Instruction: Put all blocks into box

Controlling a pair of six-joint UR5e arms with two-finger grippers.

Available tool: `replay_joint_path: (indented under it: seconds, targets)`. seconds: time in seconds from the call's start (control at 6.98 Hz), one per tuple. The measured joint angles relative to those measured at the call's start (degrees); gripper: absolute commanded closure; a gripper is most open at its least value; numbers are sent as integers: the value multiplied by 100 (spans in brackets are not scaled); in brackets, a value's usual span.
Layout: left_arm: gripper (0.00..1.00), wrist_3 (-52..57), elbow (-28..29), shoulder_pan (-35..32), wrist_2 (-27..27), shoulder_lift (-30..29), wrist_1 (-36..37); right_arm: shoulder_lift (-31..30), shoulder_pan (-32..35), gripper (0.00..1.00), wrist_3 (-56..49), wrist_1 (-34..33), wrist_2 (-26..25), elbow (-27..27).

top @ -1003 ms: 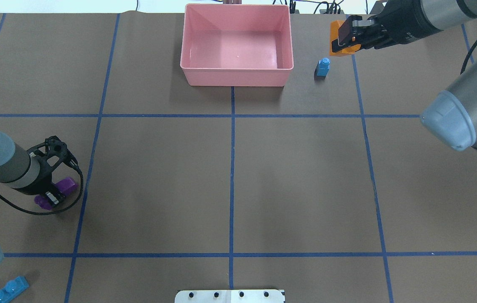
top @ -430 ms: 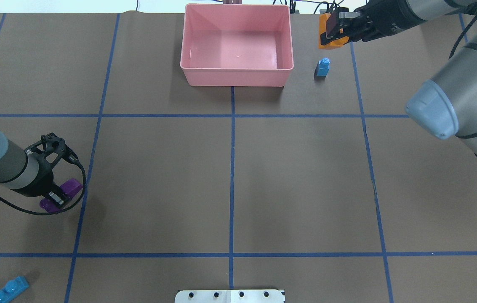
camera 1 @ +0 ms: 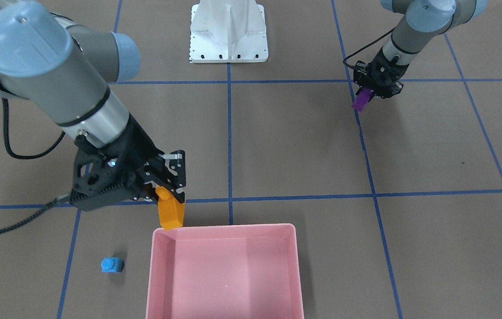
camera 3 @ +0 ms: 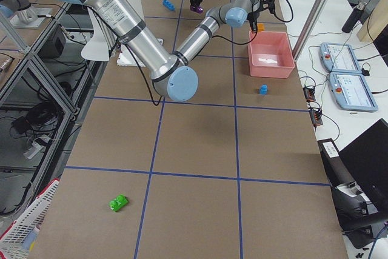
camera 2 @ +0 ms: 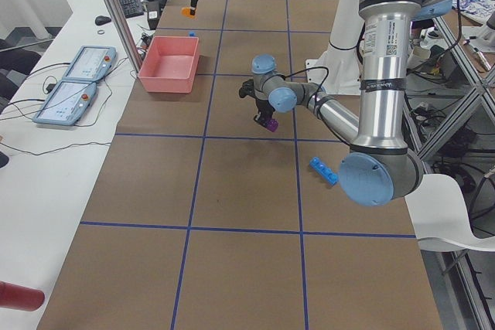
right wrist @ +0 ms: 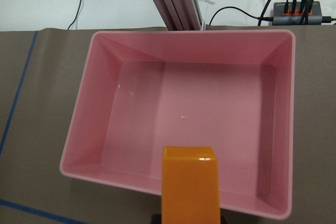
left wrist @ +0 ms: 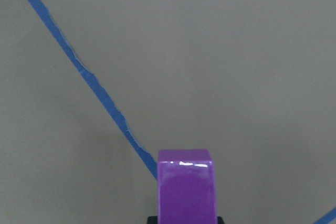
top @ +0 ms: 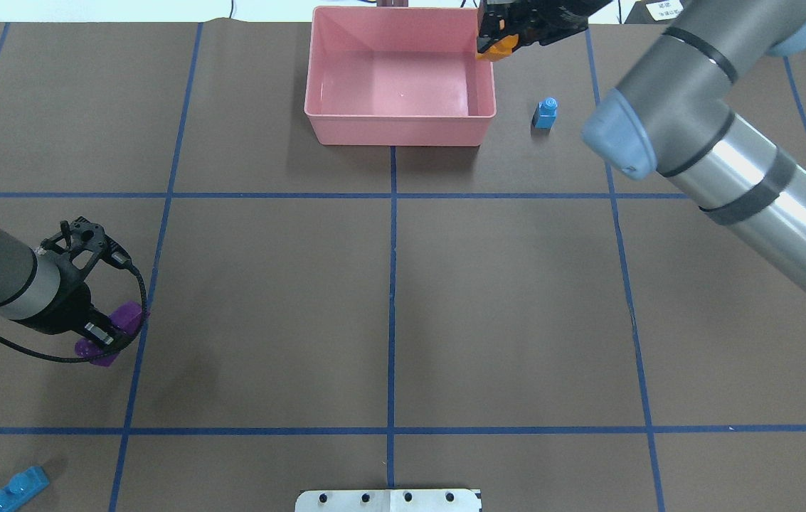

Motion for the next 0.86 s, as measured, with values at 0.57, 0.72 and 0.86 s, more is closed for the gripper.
replay_joint_path:
  seconds: [0.57,0.72,0.86]
  targets:
    - [100,-476,-201,-238,-212,-310,-6,949,-374,92,-94,1279,-722,-2447]
    - [100,-907,-206,-268,-209,-604,-9,1011,-466,2,-211,1480,-914,-2722]
    - [100,-1522,-193,-323,-193,-1017,-11,1041,-504,0,-423,1615,-997,-2875]
